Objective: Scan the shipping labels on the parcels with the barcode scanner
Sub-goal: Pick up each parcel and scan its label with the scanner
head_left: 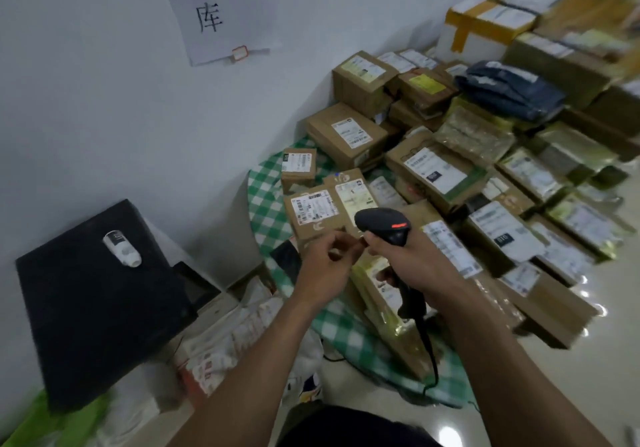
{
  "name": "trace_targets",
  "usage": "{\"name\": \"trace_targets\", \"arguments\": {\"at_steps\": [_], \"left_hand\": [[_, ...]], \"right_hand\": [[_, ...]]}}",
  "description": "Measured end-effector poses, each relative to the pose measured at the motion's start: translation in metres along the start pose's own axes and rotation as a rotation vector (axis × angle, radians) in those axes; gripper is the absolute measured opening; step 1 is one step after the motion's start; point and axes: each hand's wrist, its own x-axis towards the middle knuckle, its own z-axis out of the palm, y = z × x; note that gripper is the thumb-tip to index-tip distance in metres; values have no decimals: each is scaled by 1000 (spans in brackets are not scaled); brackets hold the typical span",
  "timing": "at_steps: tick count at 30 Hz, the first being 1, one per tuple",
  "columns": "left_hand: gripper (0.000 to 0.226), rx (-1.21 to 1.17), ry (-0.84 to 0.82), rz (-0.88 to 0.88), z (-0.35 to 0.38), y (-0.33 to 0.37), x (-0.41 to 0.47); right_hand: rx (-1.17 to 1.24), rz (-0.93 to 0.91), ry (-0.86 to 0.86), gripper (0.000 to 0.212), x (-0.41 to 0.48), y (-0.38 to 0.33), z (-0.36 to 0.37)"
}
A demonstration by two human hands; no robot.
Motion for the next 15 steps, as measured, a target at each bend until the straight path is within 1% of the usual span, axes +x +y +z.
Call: {"name": "trace_targets", "arguments": {"at_steps": [1,3,4,5,8,9,10,11,12,13,15], "left_hand": [[9,-8,-32,5,18,7,-6],[10,-27,-95,15,47,21,-16],[10,-22,-139,34,73,35,-23],[10,-16,-181,49,86,42,-27],[13,-37,-308,56,155,71,-48],[16,-45,-351,49,177,78,-56],[22,-47,-378,49,199,82,-61],[30,-28,-384,42,219,85,-66],[39,-4,-382,41,238,88,-69],[42,25,-366,50,259,97,-69],[32,37,-343,59,280,108,-67]], "right_hand": [[10,-7,26,16,-8,4,-19],[12,-14,72,32,-19,10,-53],[2,-30,102,40,-28,18,-82],[-3,-44,100,45,-33,21,-97],[13,-47,99,59,-55,46,-166],[29,-50,99,57,-62,52,-185],[57,-73,79,48,-69,57,-202],[69,-91,63,40,-75,60,-217],[70,-88,67,38,-81,63,-231],[51,-99,77,38,-84,63,-252],[71,-124,38,29,-87,58,-271]]}}
